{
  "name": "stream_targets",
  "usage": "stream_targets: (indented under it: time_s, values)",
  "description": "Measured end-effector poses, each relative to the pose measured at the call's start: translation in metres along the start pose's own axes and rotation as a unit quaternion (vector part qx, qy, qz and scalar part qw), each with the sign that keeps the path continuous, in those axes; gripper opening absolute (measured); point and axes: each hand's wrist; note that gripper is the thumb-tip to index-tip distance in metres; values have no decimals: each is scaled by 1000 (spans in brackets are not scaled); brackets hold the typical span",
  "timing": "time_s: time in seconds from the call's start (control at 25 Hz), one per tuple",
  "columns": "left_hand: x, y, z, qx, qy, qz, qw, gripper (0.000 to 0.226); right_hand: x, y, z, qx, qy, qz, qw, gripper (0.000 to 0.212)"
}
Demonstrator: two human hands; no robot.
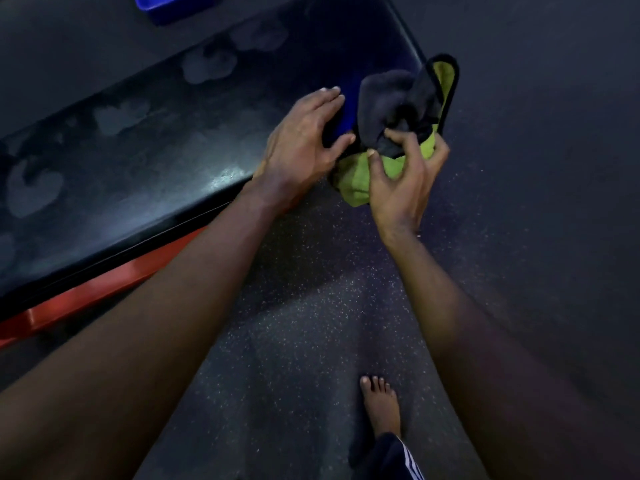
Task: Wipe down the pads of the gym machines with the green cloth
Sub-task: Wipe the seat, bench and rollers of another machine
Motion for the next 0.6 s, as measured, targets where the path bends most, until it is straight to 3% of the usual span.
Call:
stream_targets:
  time_s: [0.2, 0.36, 0.6]
  values:
    - [-18, -38, 10, -4, 0, 16, 1000, 61, 23, -39, 21, -103, -29, 0, 994, 30]
    - [-25, -30, 11, -1, 16, 69, 998, 58, 38, -53, 24, -103, -50, -44, 993, 32]
    - [-18, -31, 24, 13, -55, 16, 998, 62, 50, -92, 12, -163, -60, -106, 979, 38]
Point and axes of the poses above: each hand's wrist, its own y-axis away from the middle knuckle, its own x-axis out of the back of the hand, z = x × y, and after that the axes turned 1 degree about z, right-handed
